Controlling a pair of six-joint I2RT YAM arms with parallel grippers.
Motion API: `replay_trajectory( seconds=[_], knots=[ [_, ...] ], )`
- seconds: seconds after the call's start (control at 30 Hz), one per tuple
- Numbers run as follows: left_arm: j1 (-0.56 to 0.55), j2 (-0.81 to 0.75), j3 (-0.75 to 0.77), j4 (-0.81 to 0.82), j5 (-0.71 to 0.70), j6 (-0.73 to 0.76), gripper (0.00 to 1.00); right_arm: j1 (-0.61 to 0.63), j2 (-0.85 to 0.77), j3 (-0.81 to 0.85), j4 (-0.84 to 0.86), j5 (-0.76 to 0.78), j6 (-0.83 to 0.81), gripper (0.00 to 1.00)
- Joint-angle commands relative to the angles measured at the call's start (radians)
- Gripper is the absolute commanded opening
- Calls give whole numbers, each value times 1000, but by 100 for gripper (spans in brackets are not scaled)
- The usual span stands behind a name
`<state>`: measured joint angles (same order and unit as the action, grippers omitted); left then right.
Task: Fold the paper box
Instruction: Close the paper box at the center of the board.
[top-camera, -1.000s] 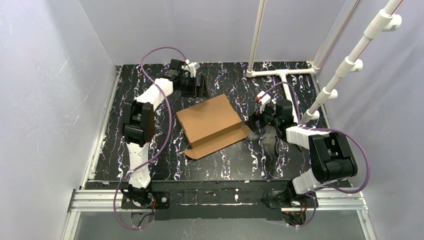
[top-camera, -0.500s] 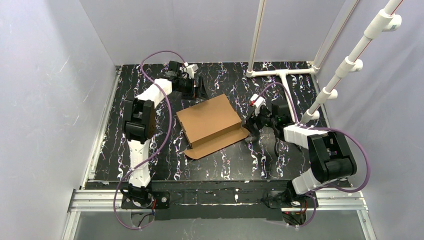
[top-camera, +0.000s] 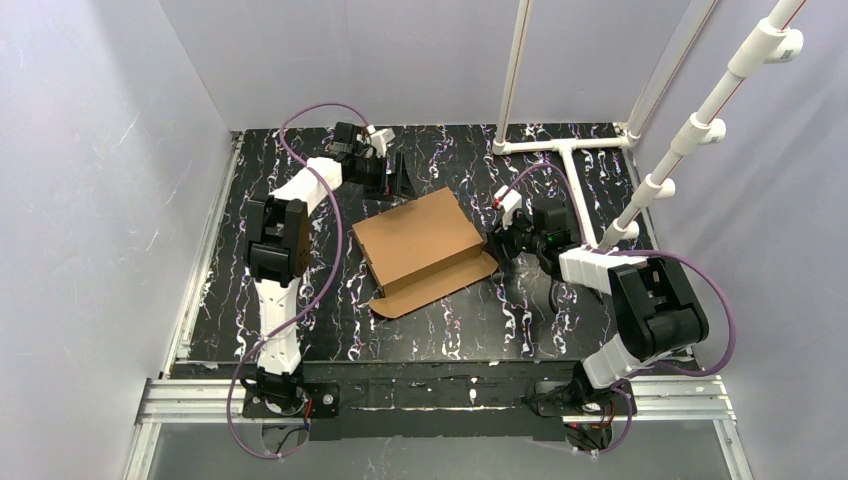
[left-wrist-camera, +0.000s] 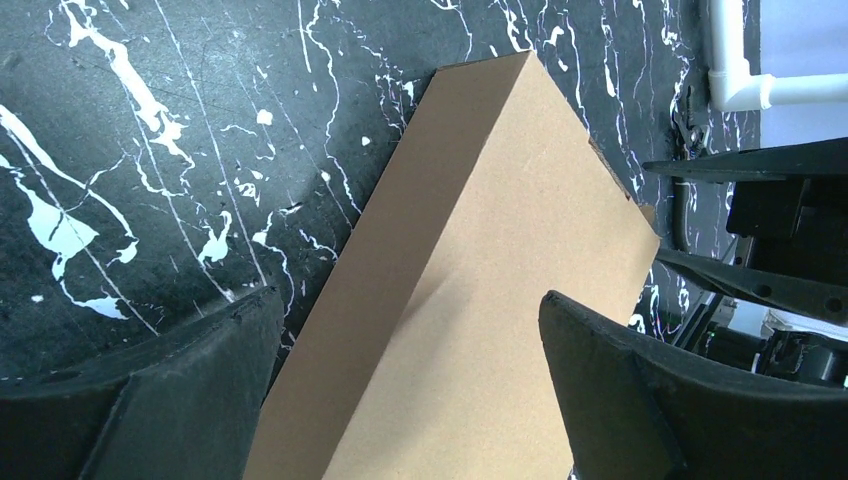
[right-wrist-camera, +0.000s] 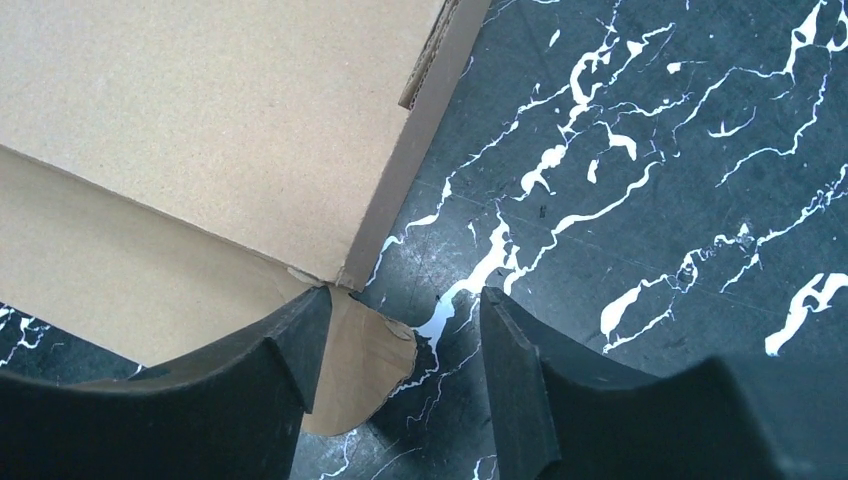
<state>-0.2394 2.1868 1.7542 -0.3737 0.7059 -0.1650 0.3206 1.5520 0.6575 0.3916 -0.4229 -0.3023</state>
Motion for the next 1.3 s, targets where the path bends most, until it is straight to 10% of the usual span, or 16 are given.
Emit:
replay_trajectory(
  seconds=[0.0, 0.6, 1.03, 1.27],
  knots=[
    [11, 1, -16, -6, 41, 2, 98, 9, 10, 47, 2, 55, 44, 63],
    [11, -9, -78, 29, 83, -23, 98, 64, 29, 60, 10, 183, 152, 41],
    [34, -216, -248, 180, -120, -53, 98, 32, -49, 62, -87, 111, 160, 47],
    [157, -240, -297, 361, 64, -337, 98, 3, -69, 67, -105, 66, 143, 48]
  ],
)
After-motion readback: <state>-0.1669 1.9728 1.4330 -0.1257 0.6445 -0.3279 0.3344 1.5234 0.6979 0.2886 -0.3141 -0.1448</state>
